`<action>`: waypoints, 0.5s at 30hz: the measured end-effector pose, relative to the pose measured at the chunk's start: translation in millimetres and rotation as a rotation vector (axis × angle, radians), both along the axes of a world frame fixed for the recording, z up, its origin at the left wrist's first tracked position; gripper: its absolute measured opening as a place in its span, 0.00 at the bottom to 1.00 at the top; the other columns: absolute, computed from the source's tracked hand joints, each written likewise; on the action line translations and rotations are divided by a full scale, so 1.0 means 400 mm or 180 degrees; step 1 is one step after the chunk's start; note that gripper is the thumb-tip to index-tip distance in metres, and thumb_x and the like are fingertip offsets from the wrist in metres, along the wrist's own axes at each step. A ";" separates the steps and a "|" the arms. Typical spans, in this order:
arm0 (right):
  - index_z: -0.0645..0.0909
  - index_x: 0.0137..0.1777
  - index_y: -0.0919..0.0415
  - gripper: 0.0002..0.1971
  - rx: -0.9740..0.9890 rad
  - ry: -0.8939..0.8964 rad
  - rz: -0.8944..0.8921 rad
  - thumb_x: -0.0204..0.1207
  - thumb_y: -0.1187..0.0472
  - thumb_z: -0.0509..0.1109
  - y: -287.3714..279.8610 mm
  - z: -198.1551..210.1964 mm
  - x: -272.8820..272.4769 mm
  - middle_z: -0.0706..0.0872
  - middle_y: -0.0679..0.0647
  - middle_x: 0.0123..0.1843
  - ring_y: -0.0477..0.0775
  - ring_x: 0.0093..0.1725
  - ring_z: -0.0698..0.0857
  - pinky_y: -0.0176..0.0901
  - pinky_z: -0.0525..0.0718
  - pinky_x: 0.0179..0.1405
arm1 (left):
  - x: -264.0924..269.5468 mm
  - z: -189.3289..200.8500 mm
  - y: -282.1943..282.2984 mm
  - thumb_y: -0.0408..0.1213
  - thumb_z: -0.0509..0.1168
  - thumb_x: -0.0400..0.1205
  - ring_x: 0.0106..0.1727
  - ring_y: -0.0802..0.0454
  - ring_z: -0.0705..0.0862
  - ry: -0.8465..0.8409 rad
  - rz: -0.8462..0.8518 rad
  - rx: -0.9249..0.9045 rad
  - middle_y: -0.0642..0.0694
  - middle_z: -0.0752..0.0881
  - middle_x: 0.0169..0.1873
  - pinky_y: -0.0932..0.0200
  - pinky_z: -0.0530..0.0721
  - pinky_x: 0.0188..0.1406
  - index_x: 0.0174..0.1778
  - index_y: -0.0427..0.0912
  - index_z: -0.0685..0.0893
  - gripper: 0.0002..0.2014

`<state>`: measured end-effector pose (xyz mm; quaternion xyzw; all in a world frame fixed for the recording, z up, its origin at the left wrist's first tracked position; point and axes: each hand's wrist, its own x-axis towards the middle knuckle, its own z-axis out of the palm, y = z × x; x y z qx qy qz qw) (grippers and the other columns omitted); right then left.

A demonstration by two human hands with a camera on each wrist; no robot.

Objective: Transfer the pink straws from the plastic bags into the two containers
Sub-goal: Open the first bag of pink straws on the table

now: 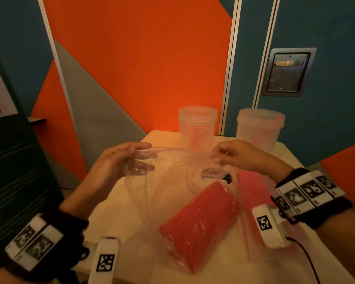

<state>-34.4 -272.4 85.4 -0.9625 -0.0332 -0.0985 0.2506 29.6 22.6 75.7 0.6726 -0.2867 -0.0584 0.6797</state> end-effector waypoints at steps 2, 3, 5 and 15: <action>0.82 0.52 0.58 0.06 0.0206 -0.0208 -0.0122 0.76 0.60 0.71 -0.004 0.024 0.003 0.87 0.52 0.43 0.51 0.41 0.86 0.35 0.79 0.38 | 0.021 0.015 -0.004 0.32 0.51 0.85 0.45 0.35 0.88 -0.0022 -0.0060 0.0039 0.37 0.90 0.48 0.51 0.87 0.44 0.57 0.34 0.84 0.16; 0.81 0.50 0.58 0.06 0.0317 -0.0381 -0.0180 0.75 0.60 0.72 -0.005 0.038 0.006 0.86 0.51 0.41 0.52 0.38 0.87 0.35 0.80 0.35 | 0.036 0.030 -0.009 0.31 0.51 0.85 0.46 0.36 0.87 -0.0091 -0.0004 0.0065 0.36 0.90 0.48 0.51 0.85 0.45 0.58 0.33 0.84 0.16; 0.77 0.45 0.56 0.08 0.0538 -0.0774 -0.0262 0.72 0.61 0.74 -0.002 0.072 0.011 0.84 0.53 0.41 0.54 0.35 0.88 0.41 0.82 0.30 | 0.071 0.070 -0.022 0.29 0.53 0.85 0.41 0.42 0.85 -0.0336 0.0232 0.0149 0.35 0.87 0.45 0.58 0.84 0.38 0.58 0.31 0.83 0.14; 0.86 0.46 0.65 0.08 -0.0285 -0.2464 -0.0621 0.73 0.59 0.73 -0.001 0.232 0.002 0.83 0.52 0.42 0.45 0.36 0.80 0.30 0.76 0.41 | 0.152 0.247 -0.051 0.20 0.63 0.79 0.27 0.67 0.83 -0.1639 0.0506 -0.0146 0.61 0.86 0.25 0.72 0.83 0.32 0.42 0.46 0.77 0.14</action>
